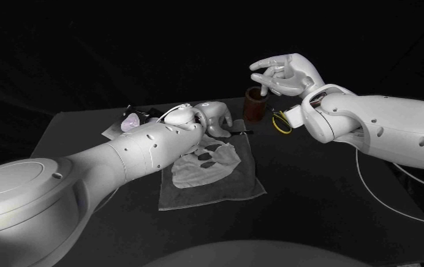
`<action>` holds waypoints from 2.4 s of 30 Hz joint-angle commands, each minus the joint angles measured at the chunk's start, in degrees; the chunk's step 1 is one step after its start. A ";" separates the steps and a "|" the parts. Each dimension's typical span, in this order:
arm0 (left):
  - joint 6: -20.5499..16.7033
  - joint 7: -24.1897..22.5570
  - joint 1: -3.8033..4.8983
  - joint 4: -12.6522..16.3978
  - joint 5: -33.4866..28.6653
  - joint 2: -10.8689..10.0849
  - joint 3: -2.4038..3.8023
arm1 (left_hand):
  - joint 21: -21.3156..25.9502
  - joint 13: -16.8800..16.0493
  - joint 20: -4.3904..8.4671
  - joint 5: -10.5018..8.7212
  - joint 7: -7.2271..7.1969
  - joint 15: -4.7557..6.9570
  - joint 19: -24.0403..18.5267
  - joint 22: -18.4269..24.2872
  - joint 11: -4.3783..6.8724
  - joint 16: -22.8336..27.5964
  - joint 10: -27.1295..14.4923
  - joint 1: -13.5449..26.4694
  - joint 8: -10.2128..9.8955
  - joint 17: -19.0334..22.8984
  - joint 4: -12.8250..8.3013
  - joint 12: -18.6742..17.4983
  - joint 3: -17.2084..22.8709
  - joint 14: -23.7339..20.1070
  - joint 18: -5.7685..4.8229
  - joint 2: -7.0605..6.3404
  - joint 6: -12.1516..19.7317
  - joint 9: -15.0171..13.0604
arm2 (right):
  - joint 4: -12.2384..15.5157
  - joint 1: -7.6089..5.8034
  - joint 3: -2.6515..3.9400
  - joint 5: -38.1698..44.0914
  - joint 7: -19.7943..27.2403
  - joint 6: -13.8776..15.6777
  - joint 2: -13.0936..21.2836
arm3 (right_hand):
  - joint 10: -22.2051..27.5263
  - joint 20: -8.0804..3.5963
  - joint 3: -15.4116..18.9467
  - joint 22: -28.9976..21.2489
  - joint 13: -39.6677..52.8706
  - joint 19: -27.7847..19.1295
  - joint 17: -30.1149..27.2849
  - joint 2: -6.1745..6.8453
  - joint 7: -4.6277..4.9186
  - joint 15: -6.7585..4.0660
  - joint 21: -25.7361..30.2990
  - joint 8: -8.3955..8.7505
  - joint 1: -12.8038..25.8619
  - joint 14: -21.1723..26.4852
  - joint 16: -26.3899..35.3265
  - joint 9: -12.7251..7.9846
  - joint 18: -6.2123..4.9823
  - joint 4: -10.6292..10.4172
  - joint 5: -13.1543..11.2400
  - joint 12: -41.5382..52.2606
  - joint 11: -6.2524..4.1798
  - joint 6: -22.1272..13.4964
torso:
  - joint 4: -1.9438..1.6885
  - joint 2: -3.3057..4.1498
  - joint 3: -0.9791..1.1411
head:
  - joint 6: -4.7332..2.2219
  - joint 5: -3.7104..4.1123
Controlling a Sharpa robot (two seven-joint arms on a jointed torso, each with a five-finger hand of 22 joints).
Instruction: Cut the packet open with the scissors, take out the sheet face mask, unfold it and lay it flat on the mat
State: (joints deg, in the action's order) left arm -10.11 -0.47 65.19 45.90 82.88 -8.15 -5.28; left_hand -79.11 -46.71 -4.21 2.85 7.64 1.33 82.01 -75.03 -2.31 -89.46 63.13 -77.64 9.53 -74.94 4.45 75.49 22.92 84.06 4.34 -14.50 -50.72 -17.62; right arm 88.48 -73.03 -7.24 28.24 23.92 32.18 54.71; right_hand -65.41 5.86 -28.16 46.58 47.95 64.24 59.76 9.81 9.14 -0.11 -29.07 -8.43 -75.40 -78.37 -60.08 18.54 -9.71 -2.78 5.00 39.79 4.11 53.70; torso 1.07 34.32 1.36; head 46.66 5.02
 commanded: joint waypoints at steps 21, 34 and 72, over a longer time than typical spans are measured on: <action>2.70 0.27 -1.35 -3.54 -0.42 1.21 -0.24 | -0.67 -1.45 -0.74 -0.07 0.20 -0.81 0.16 -5.39 -0.75 -0.38 0.02 -4.24 0.25 -14.45 0.11 0.06 -1.08 5.68 -1.10 3.47 -1.70 0.23 | -0.11 -0.52 0.06 -0.75 -0.37 -0.21 -0.43 | 0.86 0.31 -0.04 -0.42 -0.43 -0.56 -0.77 0.01 0.32 0.23 0.78 0.39 0.80 1.03 1.17 -0.14 -0.64 -0.31 -0.25 -0.39 0.12 -0.89 | 0.14 0.22 0.03 | 0.59 0.40; -0.02 -2.64 -1.37 -3.48 -2.81 1.12 -0.24 | -0.88 -2.35 0.01 -0.06 -1.31 0.23 0.10 -5.54 0.55 -0.54 0.36 -4.77 4.98 -15.06 0.23 -0.83 8.50 5.94 -1.09 8.94 -8.67 -1.26 | -0.36 -0.53 0.06 -0.92 -0.38 -0.63 -0.57 | 0.96 0.37 -0.03 -0.55 -0.54 -0.63 -0.76 -0.15 0.38 0.29 0.97 0.34 0.96 1.08 1.22 -0.12 -0.64 -0.44 -0.44 -0.36 0.18 -0.96 | 0.17 0.28 0.08 | 0.54 0.43; 0.17 -5.40 -1.28 -1.82 -8.66 0.09 -0.09 | 0.10 4.87 -0.47 -0.08 0.04 -0.58 -1.00 -4.66 -0.49 -0.20 -5.25 -2.09 5.52 -14.00 -5.34 -5.90 12.42 5.43 -0.80 1.85 -0.92 -1.74 | -1.52 -0.51 0.05 -0.98 -1.13 -1.86 -0.68 | 1.52 0.53 0.10 -0.89 -0.84 -0.85 -1.42 -0.15 0.45 0.43 1.48 0.23 1.15 1.62 2.04 -0.07 -0.64 -0.53 -0.82 -0.40 0.29 -1.14 | 0.22 0.40 0.10 | 0.37 0.60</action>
State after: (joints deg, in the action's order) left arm -11.76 -5.43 63.86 43.91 74.31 -8.06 -5.41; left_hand -79.36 -41.78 -4.49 2.67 7.65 1.12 81.27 -74.94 -2.68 -89.62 58.14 -79.75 15.21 -74.94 -0.65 69.85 35.34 83.82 4.36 -12.25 -51.97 -19.41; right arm 86.99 -73.49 -7.25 27.32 22.97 30.98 54.03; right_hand -64.37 6.26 -28.13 45.74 47.15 63.84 58.39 9.50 9.34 0.30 -27.78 -8.34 -74.64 -77.16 -58.30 18.48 -9.71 -3.09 4.52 39.79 4.32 52.65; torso 1.28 34.70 1.47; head 46.99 5.59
